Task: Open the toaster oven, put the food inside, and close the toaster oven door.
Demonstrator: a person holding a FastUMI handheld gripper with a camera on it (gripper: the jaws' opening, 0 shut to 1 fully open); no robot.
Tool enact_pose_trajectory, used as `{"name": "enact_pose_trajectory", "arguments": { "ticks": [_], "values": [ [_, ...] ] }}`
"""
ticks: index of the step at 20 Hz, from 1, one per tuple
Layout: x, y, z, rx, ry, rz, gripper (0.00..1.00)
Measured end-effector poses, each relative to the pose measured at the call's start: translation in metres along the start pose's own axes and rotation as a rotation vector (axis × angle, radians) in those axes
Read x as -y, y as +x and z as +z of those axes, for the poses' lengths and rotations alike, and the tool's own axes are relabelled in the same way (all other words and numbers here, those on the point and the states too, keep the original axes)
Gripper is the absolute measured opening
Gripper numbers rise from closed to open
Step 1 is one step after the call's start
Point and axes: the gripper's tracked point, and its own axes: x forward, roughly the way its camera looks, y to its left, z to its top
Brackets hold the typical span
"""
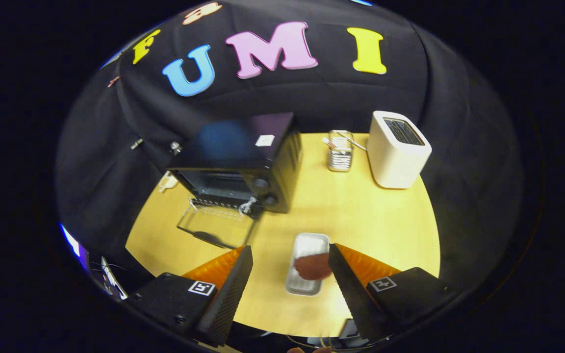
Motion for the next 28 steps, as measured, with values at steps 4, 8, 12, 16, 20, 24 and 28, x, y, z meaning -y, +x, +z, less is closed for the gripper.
{"name": "enact_pose_trajectory", "arguments": {
  "ticks": [4,8,12,16,20,24,28],
  "values": [
    [0.039,0.033,-0.027,-0.171,0.128,0.080,0.98],
    [0.062,0.065,-0.038,-0.307,0.239,0.163,0.95],
    [0.059,0.095,-0.050,-0.423,0.294,0.256,0.74],
    [0.055,0.108,-0.067,-0.525,0.277,0.311,0.49],
    [0.050,0.099,-0.063,-0.484,0.289,0.357,0.17],
    [0.056,0.082,-0.053,-0.392,0.268,0.302,0.17],
    [0.035,0.052,-0.028,-0.257,0.284,0.277,0.17]
  ]
}}
